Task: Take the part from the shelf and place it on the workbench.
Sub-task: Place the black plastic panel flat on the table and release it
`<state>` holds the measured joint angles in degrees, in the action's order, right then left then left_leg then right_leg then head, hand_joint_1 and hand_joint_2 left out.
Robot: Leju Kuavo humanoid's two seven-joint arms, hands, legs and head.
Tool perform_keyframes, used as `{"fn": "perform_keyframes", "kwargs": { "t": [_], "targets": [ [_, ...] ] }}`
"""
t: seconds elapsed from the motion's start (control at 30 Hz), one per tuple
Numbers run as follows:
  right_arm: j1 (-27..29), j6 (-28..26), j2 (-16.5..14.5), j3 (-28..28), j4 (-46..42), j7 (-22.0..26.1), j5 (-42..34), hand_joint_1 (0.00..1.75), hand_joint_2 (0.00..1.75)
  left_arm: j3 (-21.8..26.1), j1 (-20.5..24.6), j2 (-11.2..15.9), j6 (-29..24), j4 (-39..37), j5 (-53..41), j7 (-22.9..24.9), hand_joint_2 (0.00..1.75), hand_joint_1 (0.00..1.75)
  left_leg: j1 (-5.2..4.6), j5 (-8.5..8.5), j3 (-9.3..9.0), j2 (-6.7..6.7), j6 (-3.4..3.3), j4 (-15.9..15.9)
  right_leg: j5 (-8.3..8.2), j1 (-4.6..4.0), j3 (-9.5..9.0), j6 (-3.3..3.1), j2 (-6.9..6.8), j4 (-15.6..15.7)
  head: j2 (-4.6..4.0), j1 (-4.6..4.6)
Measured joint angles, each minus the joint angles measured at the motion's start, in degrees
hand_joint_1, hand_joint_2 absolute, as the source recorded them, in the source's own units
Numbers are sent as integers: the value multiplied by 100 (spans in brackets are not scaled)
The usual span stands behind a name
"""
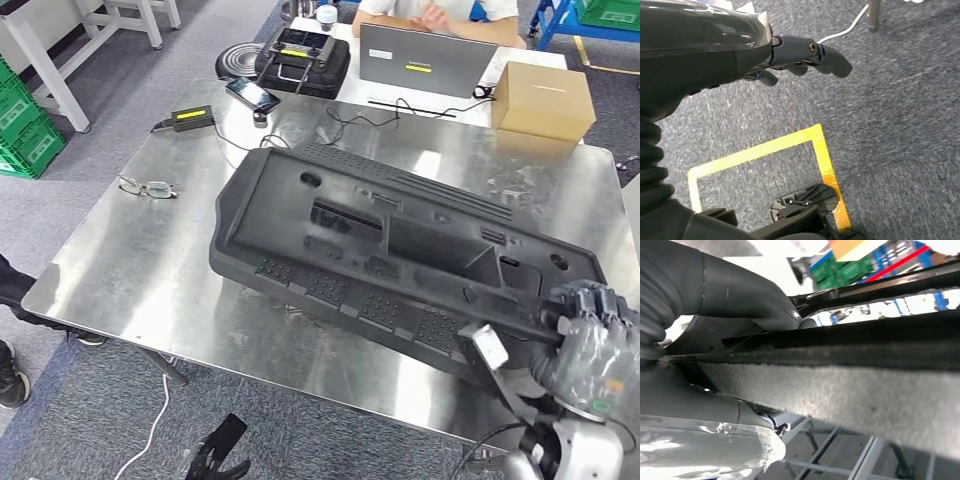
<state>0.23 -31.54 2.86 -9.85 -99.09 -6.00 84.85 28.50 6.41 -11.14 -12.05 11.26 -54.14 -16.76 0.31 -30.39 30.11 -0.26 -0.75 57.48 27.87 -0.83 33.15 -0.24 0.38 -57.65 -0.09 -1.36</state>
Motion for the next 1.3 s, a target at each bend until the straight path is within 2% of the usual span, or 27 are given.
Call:
{"fn": "perform_keyframes", "kwargs": {
  "t": [0.13,0.3,0.57,1.0,1.3],
  "targets": [
    [-521,137,116,51,550,-219,105,175,175,-79,53,-9,17,0,-82,65,0,0,-1,0,0,0,0,1,0,0,0,0,-1,0,0,0],
    [-894,212,222,160,1026,-377,183,175,175,-117,67,-12,46,0,-115,107,0,0,-2,0,1,0,0,2,0,0,1,0,-3,0,0,0],
    [-1111,299,307,234,1379,-479,302,175,175,-149,77,-12,62,0,-126,115,0,0,-1,-1,3,0,0,2,0,1,4,0,-3,1,0,0],
    [-1607,753,319,355,1981,-1072,513,175,175,-221,126,-25,118,0,-247,200,0,0,-1,0,4,0,0,2,-1,1,4,0,-4,-1,0,0],
    [-1959,1049,228,-117,2664,-1668,518,175,175,-223,165,-45,169,0,-305,286,0,0,0,1,5,0,1,2,-1,1,4,0,-4,-2,0,2]
  ]
}}
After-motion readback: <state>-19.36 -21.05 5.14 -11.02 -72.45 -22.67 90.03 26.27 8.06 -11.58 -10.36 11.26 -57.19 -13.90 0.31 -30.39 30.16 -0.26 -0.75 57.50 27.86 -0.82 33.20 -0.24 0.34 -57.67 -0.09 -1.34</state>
